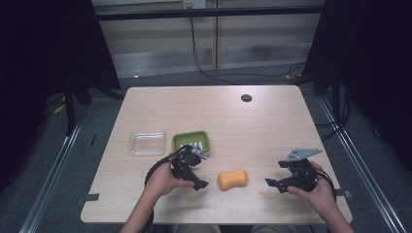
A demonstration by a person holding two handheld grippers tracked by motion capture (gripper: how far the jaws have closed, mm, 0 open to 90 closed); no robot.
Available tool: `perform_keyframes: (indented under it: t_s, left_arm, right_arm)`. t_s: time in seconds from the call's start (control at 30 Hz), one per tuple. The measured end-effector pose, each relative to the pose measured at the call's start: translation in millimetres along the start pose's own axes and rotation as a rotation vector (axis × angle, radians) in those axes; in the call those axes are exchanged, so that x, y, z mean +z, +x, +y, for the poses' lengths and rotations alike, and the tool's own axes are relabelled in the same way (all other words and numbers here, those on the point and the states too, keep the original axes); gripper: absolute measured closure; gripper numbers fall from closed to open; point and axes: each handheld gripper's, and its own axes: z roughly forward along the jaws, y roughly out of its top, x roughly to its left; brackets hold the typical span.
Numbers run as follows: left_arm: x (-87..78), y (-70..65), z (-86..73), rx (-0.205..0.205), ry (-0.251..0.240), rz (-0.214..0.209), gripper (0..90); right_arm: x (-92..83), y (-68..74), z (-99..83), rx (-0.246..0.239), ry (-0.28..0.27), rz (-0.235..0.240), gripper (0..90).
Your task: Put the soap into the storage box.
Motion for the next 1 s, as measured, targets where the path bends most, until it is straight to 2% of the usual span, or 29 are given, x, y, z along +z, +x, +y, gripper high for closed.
perform_keyframes:
  t_s: [0.23,0.33,0.4,0.47,0.5,0.53,0.63,0.67,0.7,0.73,0.77,0.83,1.0]
  left_arm:
    - [5.8,-4.1,11.3,0.007,0.019,-0.004,9.3]
    - [7.7,-5.4,17.5,-0.001,-0.001,-0.001,9.4]
    - [9.4,-9.9,28.7,0.010,-0.013,-0.007,9.5]
    - [10.7,-11.1,32.3,0.017,-0.019,-0.008,9.5]
    - [12.3,-13.4,35.5,0.005,-0.027,-0.013,9.5]
    - [15.0,-15.6,42.2,0.034,-0.019,-0.020,9.6]
    - [19.1,-18.9,48.0,0.048,-0.008,-0.022,10.3]
    - [22.2,-21.4,50.2,0.038,-0.016,-0.031,10.3]
    - [24.7,-23.0,52.5,0.048,-0.013,-0.037,10.8]
    - [26.4,-24.0,54.7,0.072,-0.004,-0.042,11.5]
    - [29.1,-26.1,56.0,0.065,-0.013,-0.045,11.5]
    - [32.1,-26.4,59.3,0.090,-0.005,-0.051,14.0]
    - [40.9,-32.7,62.7,0.120,-0.021,-0.053,20.0]
  right_arm:
    - [-7.5,-2.5,-5.1,0.020,-0.008,-0.016,12.2]
    - [-10.5,-4.6,-7.6,0.033,-0.011,-0.028,12.2]
    - [-13.9,-6.9,-11.7,0.046,-0.012,-0.038,12.0]
    - [-17.0,-8.4,-15.2,0.058,-0.017,-0.044,12.0]
    - [-17.0,-8.4,-15.2,0.058,-0.017,-0.044,12.0]
    - [-19.9,-9.0,-18.7,0.068,-0.016,-0.051,12.0]
    - [-24.4,-9.5,-21.6,0.079,-0.022,-0.058,12.0]
    - [-24.4,-9.5,-21.6,0.079,-0.022,-0.058,12.0]
    - [-27.1,-9.9,-22.4,0.095,-0.035,-0.062,12.0]
    - [-28.0,-10.5,-23.1,0.091,-0.036,-0.064,12.0]
    - [-28.0,-10.5,-23.1,0.091,-0.036,-0.064,12.0]
    - [-29.0,-10.8,-25.5,0.105,-0.032,-0.068,12.0]
    - [-29.6,-11.6,-25.8,0.105,-0.037,-0.065,12.0]
